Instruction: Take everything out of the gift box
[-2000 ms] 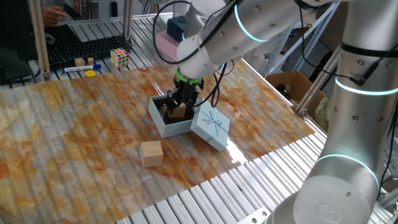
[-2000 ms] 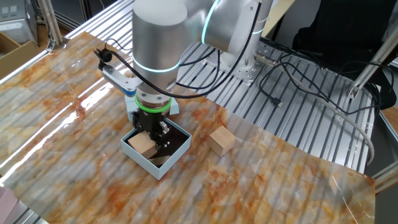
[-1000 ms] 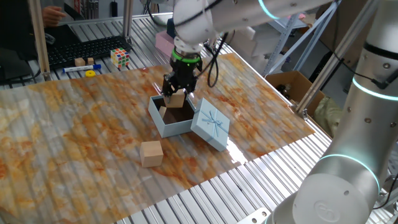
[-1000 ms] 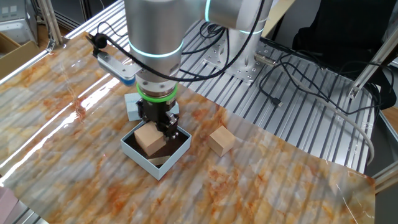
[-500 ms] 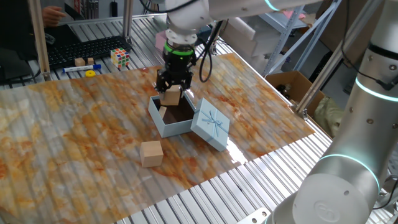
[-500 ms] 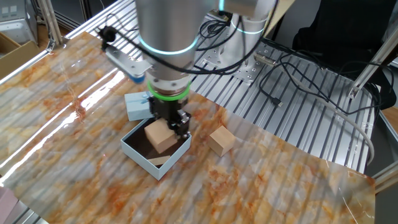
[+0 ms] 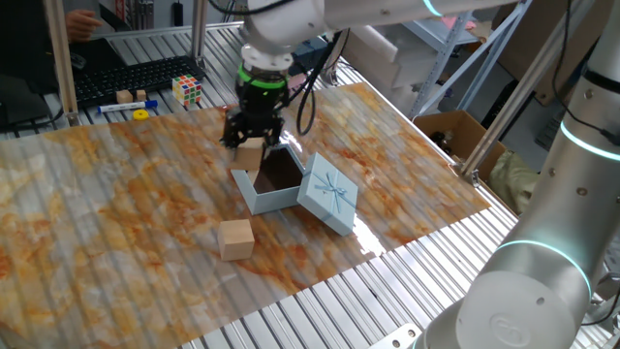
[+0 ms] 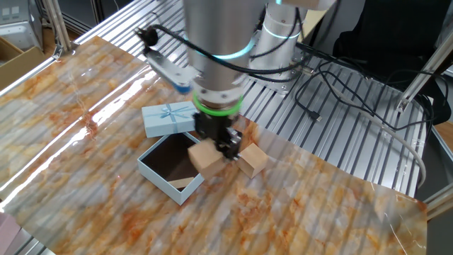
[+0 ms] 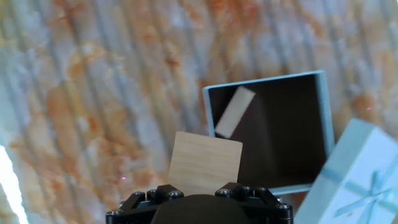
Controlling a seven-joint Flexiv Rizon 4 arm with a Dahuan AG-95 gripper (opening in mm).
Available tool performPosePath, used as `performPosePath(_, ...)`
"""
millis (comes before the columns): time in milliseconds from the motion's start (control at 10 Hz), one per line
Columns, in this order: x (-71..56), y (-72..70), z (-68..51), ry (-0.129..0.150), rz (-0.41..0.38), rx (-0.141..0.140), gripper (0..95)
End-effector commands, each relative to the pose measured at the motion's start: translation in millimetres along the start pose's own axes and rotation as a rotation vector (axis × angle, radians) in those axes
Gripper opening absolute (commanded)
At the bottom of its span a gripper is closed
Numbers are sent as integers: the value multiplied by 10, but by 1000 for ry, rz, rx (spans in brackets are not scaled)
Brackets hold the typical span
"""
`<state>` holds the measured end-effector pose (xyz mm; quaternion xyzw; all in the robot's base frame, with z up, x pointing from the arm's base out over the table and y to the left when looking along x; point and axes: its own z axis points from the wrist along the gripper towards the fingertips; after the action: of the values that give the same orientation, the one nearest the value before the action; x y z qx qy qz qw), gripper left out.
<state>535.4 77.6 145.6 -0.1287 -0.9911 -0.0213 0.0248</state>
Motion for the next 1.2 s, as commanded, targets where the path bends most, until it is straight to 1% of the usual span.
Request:
performPosePath(100, 51, 151, 10, -5, 29, -1, 0)
performPosePath(300, 71, 248, 57, -14, 44, -5, 0)
performPosePath(500, 66, 293, 122, -20, 49, -11, 0)
performPosePath(600, 66, 330, 212, -37, 60, -22, 0)
performPosePath(800, 60, 371, 339, -57, 72, -35, 0)
performPosePath(1000, 66, 395, 407, -70, 81, -35, 0)
performPosePath(1200, 70, 413, 475, -74, 82, -32, 0)
